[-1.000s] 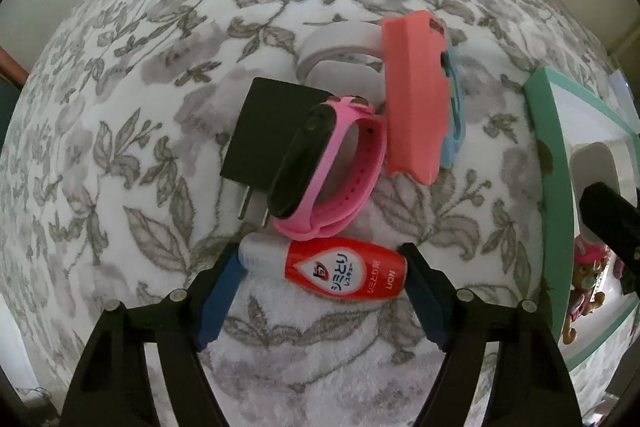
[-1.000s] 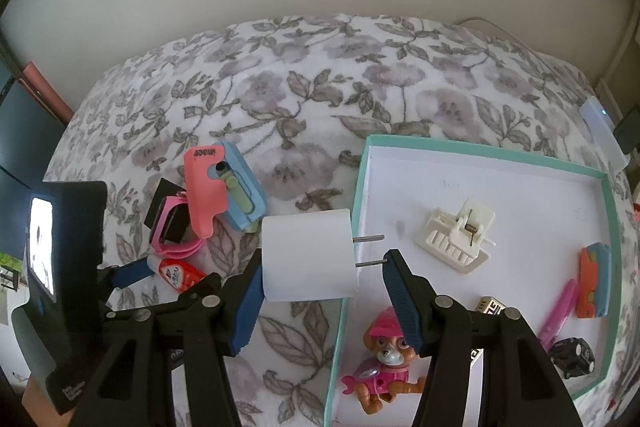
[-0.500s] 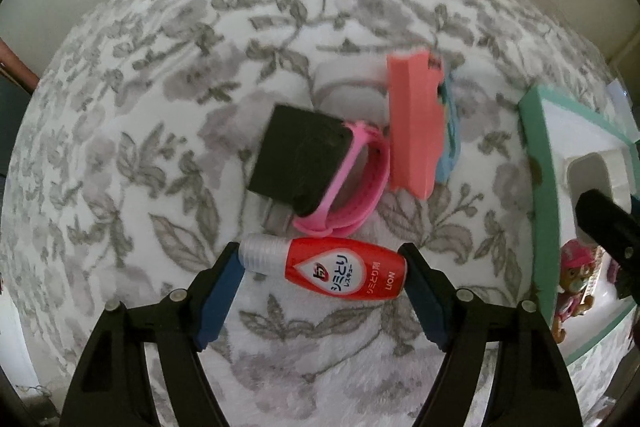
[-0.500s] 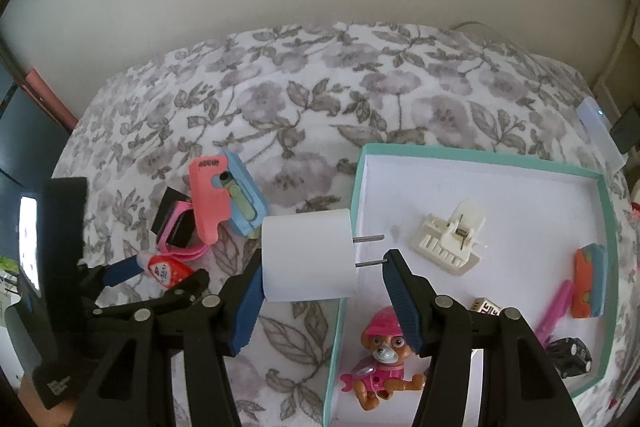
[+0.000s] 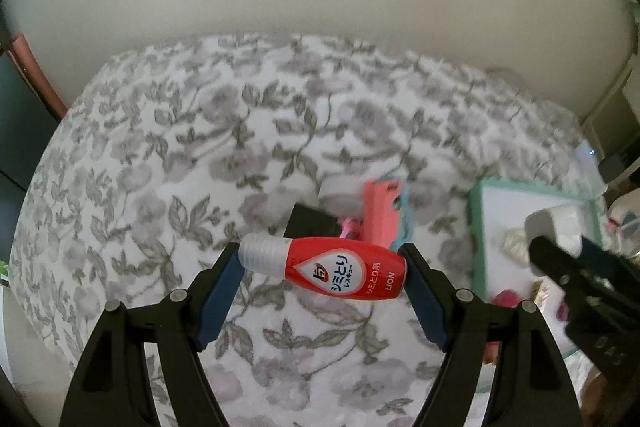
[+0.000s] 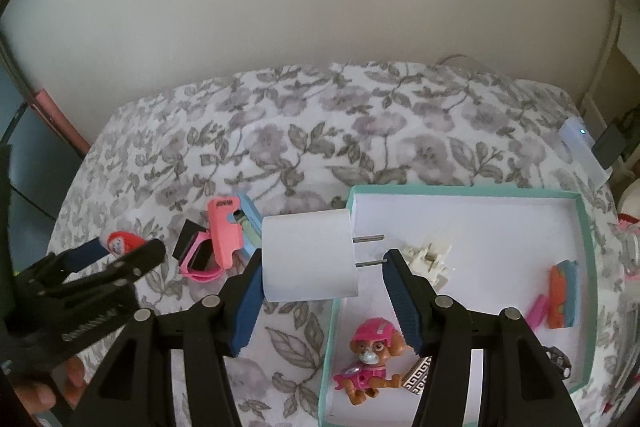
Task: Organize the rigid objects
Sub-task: 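Carry the red bottle with the left tool while the right tool carries the white plug to the tray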
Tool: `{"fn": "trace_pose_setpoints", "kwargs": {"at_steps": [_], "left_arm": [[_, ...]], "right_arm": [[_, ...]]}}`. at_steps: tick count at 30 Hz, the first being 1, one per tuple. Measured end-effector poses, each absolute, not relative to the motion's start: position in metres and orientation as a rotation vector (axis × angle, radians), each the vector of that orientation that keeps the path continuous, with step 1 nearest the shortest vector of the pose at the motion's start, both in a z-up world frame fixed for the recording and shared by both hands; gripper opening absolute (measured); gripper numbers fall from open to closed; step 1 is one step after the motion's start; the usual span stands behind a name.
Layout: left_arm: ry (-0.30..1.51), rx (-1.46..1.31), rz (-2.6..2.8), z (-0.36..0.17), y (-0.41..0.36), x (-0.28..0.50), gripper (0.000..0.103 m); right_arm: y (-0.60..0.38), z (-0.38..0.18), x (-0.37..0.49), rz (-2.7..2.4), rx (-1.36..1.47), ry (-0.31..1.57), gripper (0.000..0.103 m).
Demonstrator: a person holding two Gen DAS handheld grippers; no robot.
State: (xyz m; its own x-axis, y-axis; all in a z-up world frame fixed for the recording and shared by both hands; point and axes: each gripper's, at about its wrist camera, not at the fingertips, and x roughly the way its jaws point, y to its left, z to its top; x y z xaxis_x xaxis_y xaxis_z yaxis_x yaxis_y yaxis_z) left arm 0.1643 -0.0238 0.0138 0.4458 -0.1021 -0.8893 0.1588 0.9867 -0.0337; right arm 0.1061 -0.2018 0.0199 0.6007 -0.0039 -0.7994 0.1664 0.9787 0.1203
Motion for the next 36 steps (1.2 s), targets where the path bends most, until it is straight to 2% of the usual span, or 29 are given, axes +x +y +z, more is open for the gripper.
{"fn": "trace_pose_setpoints", "kwargs": {"at_steps": [14, 36], "left_arm": [[1.057, 0.072, -0.266, 0.031, -0.091, 0.150, 0.079], [1.072, 0.274, -0.401, 0.011, -0.206, 0.113, 0.079]], "right_arm": [[-0.267, 0.028, 0.085, -0.204, 0.267, 0.904, 0.061], [-0.356, 0.018, 0.047, -0.352, 0.374, 0.909, 0.061]]}}
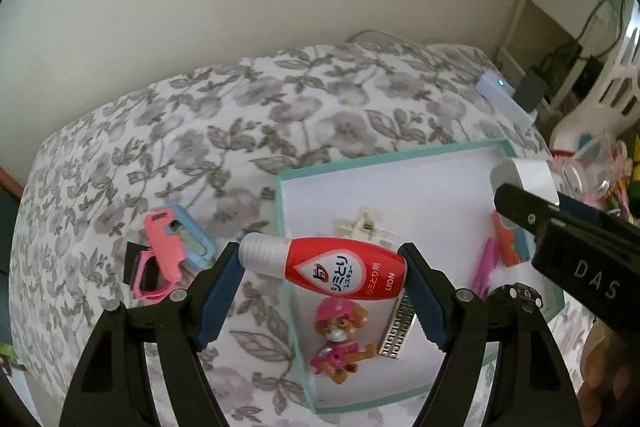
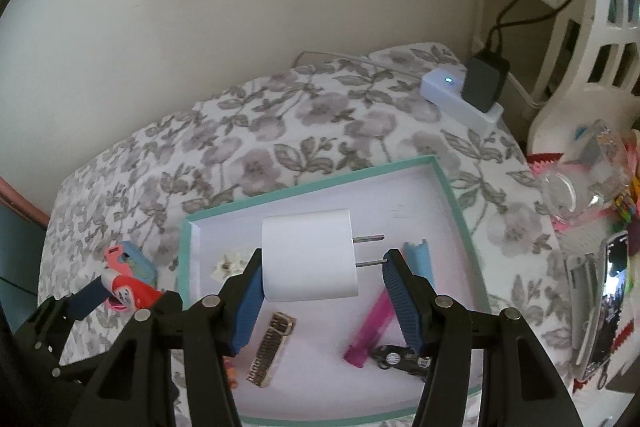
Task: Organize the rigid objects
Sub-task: 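Carry the red bottle with the left tool while the right tool carries the white plug to the tray, then lower the red bottle and white plug toward the tray floor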
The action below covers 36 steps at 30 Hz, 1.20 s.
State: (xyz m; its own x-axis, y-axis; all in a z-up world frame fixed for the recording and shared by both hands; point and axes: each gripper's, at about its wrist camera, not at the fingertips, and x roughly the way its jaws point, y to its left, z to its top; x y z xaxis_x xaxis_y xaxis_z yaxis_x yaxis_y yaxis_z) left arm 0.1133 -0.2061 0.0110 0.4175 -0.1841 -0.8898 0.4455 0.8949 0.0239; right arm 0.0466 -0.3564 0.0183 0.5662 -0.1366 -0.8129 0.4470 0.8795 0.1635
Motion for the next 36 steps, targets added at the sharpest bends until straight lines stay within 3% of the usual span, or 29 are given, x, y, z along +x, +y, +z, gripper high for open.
{"fn": "trace_pose_setpoints", "kwargs": {"at_steps": [36], "left_arm": [[1.195, 0.432, -0.359, -0.059, -0.251, 0.112, 0.079]], "right_arm": [[-0.358, -0.063, 0.064, -0.314, 0.391, 1.128, 0.061]]}}
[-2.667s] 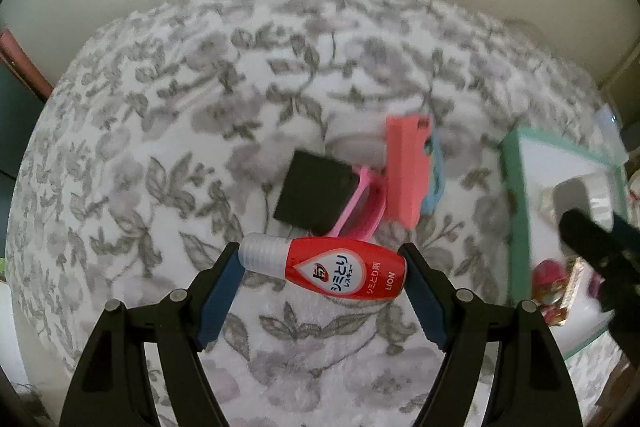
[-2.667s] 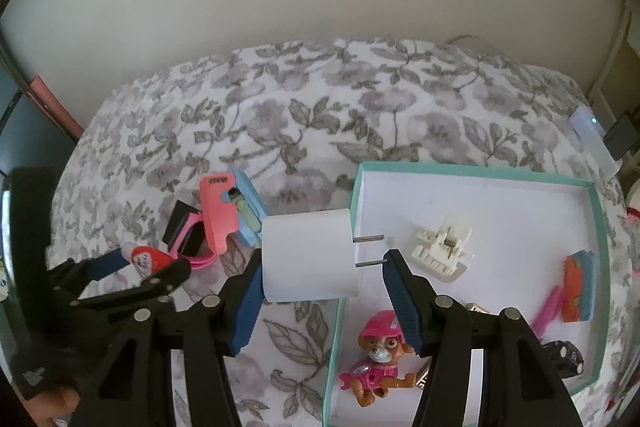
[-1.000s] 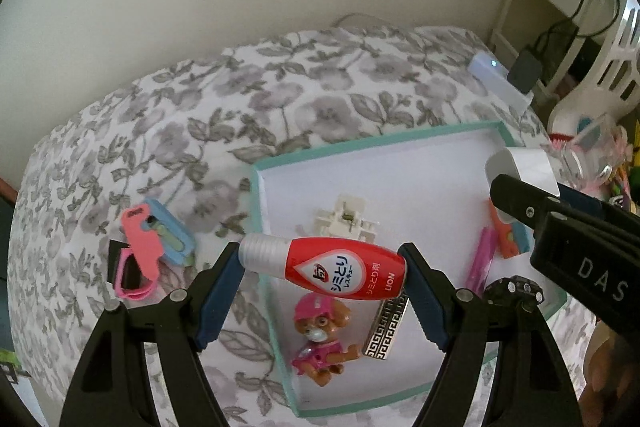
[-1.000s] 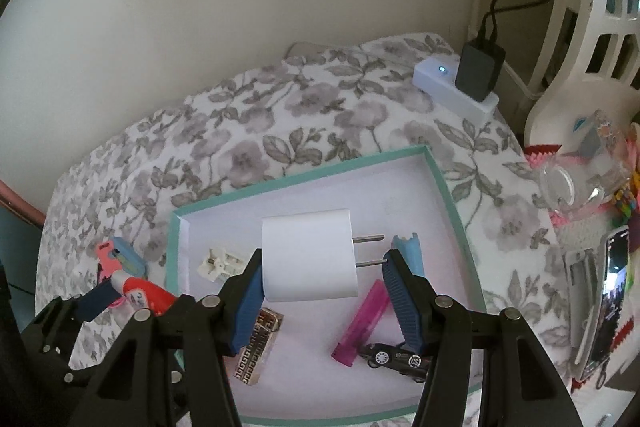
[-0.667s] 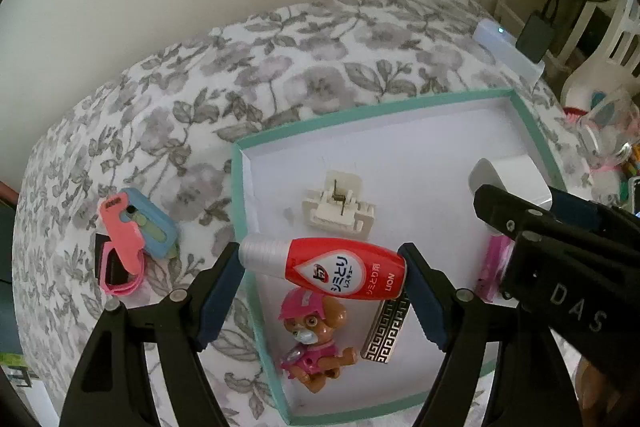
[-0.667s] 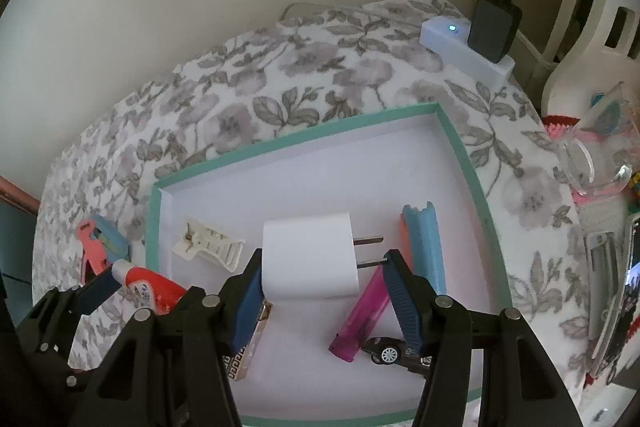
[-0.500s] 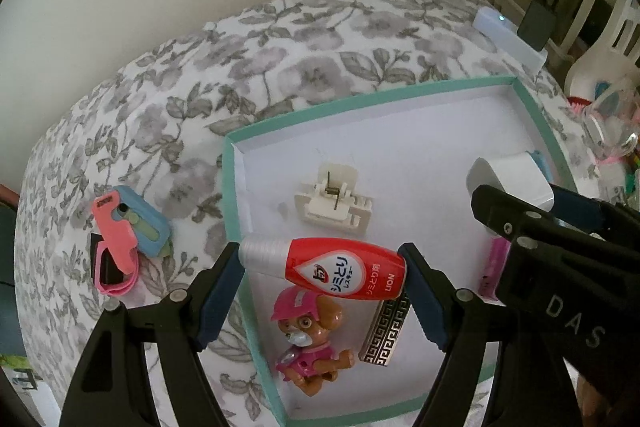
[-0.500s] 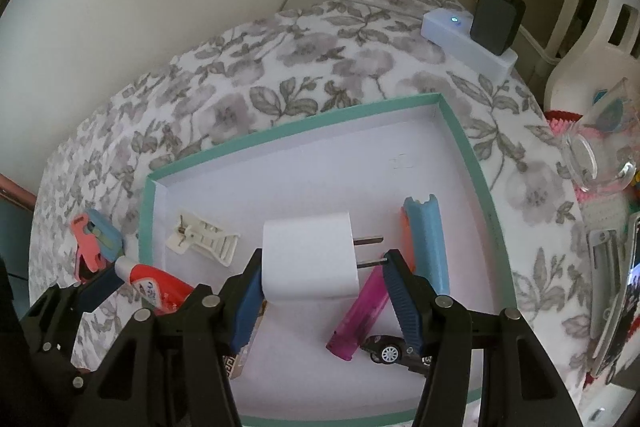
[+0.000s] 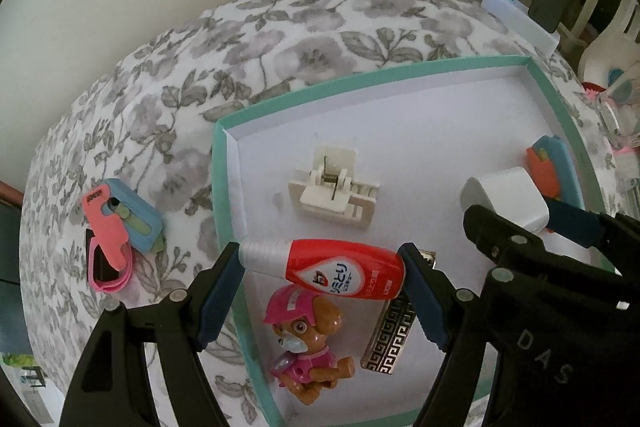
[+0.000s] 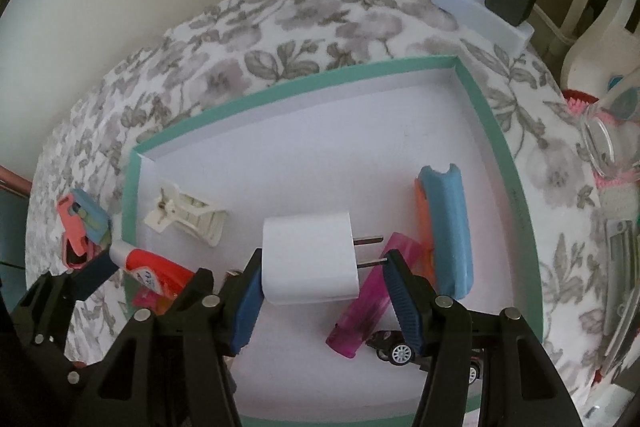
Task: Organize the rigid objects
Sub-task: 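Lower the red bottle and white plug toward the tray floor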
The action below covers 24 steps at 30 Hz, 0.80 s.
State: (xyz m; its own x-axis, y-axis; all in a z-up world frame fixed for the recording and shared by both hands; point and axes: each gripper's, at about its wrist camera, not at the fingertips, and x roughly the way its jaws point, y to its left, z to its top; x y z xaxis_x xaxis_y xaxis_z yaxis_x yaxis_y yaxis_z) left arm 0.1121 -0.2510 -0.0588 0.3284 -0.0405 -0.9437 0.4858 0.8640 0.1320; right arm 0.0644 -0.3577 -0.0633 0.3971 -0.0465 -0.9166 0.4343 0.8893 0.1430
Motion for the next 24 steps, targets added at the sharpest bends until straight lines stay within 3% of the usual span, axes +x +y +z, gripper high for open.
{"fn": "trace_pose_setpoints", "kwargs": {"at_steps": [24], "left_arm": [[1.220, 0.408, -0.302, -0.065, -0.248, 0.114, 0.082]], "right_arm": [[-0.362, -0.052, 0.061, -0.285, 0.372, 1.103, 0.064]]}}
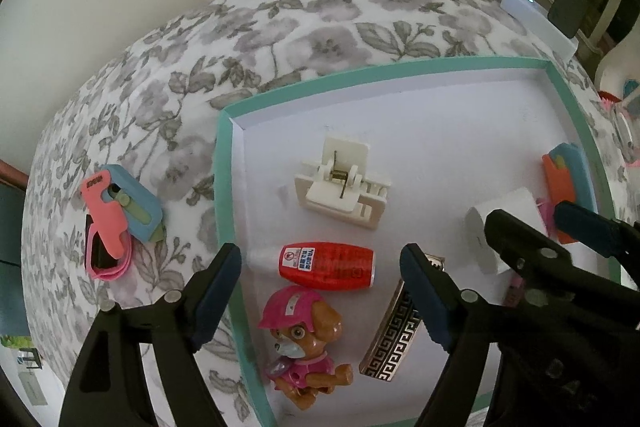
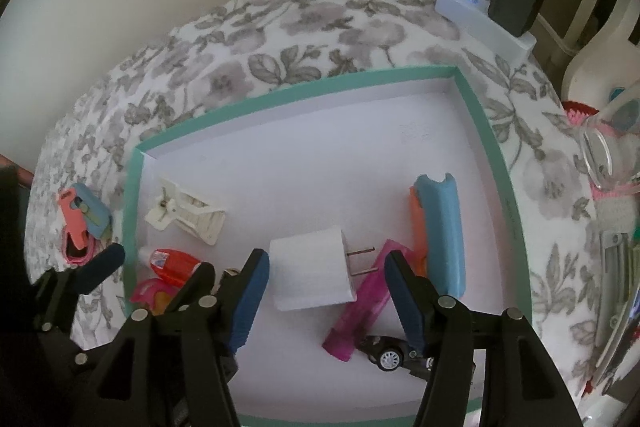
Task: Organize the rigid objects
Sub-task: 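Lower the red bottle and white plug toward the tray floor, then move both tools back toward the pink watch band and pink-blue case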
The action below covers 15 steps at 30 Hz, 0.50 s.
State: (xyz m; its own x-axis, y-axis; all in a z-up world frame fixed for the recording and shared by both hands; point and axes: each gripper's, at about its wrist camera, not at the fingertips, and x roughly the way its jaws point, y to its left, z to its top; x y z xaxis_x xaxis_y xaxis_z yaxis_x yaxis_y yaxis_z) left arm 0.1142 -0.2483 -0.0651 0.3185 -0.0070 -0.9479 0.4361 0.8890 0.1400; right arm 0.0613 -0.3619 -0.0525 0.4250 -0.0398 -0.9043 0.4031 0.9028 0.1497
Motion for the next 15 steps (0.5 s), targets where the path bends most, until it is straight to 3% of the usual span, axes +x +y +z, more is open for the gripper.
{"fn": "trace_pose_setpoints", "kwargs": {"at_steps": [15], "left_arm": [[1.119, 0.340, -0.233, -0.028, -0.228, 0.121, 0.083]], "right_arm": [[-0.360, 0.013, 0.046, -0.283, 0.353, 0.919, 0.064]]}}
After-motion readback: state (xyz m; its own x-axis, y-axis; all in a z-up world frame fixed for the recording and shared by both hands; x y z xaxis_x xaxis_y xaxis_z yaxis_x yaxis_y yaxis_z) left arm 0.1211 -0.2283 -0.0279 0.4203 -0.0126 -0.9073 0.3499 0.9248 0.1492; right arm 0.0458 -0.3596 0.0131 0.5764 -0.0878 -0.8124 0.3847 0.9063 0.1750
